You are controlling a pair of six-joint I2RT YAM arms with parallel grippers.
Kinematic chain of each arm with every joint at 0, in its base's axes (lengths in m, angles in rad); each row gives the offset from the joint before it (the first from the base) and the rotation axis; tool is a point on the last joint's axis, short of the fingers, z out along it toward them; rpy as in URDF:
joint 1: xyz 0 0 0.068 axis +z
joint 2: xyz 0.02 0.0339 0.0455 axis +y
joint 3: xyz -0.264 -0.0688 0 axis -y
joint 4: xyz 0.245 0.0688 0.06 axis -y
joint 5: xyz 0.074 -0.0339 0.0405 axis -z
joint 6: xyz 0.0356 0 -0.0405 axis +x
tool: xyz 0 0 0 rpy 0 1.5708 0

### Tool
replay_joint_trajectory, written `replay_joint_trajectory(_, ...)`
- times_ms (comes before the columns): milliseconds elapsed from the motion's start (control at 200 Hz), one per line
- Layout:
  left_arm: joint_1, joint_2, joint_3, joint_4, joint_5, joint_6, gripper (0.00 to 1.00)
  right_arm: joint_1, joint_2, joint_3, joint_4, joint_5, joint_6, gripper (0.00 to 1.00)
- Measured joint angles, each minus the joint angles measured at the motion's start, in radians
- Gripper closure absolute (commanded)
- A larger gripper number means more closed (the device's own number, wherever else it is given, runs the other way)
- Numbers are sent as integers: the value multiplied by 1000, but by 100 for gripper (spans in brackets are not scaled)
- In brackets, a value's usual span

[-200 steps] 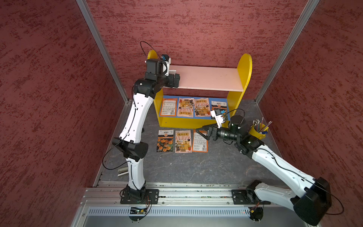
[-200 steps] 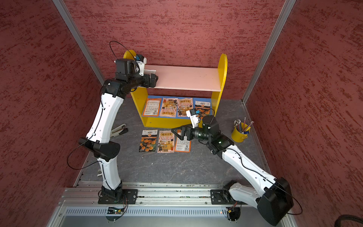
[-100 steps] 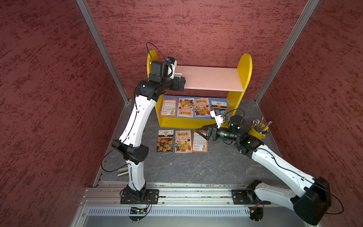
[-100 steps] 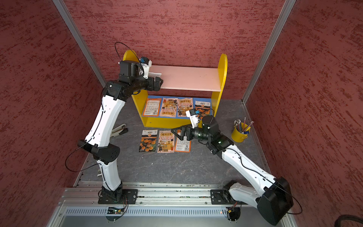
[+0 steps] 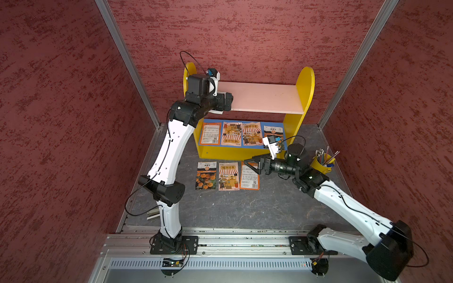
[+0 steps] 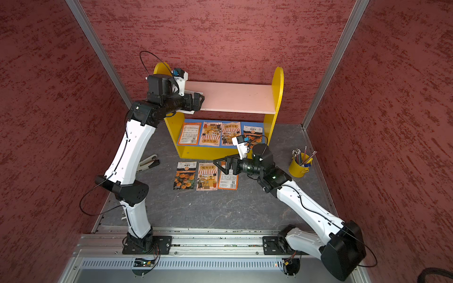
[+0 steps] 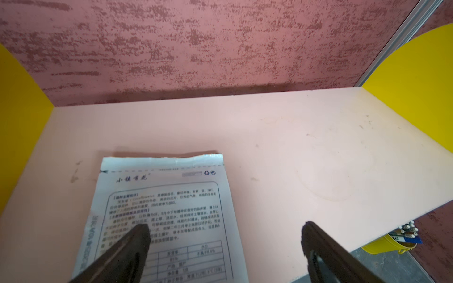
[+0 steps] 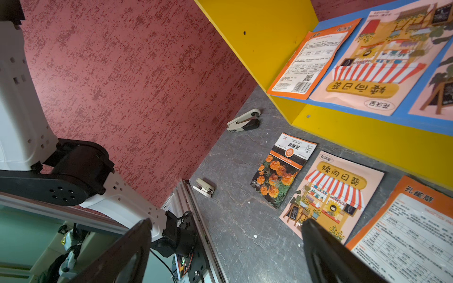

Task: Take the seed bag off the shelf
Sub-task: Pick up the seed packet from the shelf.

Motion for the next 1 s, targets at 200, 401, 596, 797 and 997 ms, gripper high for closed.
replay_joint_trajectory(200, 2, -5, -9, 121, 5, -4, 0, 15, 8, 3, 82, 3, 58, 2)
replay_joint_trajectory(401, 1, -125, -145, 159, 69, 4, 0, 28, 55, 61, 146, 70, 167, 5)
replay_joint_trajectory(596, -13, -394, -432, 162, 106, 28, 0, 52, 88, 116, 201, 210, 315, 6)
replay_joint_trajectory(797, -25, -694, -709, 161, 130, 33, 0, 59, 180, 208, 239, 288, 415, 7)
replay_joint_trajectory(997, -61, -901, -912, 134, 159, 6, 0, 61, 308, 346, 296, 299, 494, 9)
